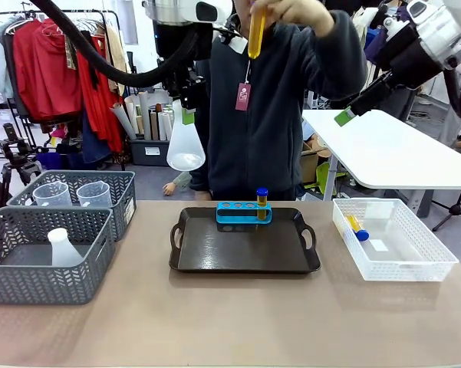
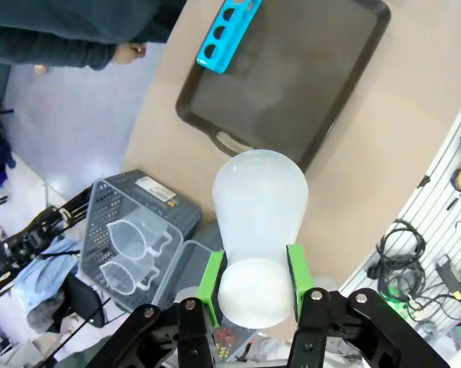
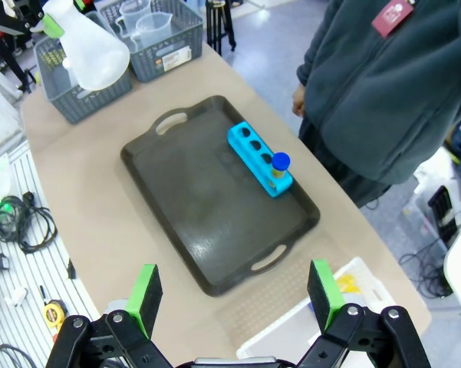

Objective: Prepare the laboratory tools.
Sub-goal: Pick up one Small flask and place it on the Handle tray.

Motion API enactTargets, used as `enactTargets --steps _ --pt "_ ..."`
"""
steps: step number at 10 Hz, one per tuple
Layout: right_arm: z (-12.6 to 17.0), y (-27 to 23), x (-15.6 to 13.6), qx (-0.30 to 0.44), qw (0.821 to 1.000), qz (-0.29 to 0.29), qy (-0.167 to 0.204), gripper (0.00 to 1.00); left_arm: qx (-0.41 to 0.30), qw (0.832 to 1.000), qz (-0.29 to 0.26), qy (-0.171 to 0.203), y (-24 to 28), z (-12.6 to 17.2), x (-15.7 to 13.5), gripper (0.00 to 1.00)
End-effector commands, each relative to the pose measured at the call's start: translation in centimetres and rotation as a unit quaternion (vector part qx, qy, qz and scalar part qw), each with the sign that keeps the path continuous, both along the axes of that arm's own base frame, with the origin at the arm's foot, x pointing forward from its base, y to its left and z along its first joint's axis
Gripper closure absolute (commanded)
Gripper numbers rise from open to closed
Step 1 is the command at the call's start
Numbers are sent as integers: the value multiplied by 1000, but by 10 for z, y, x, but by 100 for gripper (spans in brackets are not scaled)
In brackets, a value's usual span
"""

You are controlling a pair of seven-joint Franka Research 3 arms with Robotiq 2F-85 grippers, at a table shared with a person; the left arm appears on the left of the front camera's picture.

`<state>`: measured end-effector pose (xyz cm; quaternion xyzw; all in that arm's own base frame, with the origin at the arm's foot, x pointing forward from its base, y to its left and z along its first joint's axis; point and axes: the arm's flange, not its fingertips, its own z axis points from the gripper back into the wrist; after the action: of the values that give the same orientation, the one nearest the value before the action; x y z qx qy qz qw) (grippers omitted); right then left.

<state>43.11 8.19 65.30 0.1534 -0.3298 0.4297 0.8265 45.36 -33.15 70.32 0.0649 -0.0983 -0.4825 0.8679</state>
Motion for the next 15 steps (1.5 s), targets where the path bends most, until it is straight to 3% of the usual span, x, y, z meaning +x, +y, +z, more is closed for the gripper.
enactTargets --steps 1,5,9,11,15 --pt "1 -1 0 4 1000 2 0 0 15 999 -32 7 -24 -9 27 100" --pt "1 -1 0 4 1000 2 0 0 25 996 -83 19 -79 -55 78 100" --pt "1 -1 0 4 1000 2 0 0 -11 987 -152 45 -122 -108 115 100" --pt "1 -1 0 4 1000 2 0 0 -24 982 -171 77 -145 -133 117 100" --pt "1 -1 0 4 1000 2 0 0 -9 976 -196 93 -172 -177 126 100"
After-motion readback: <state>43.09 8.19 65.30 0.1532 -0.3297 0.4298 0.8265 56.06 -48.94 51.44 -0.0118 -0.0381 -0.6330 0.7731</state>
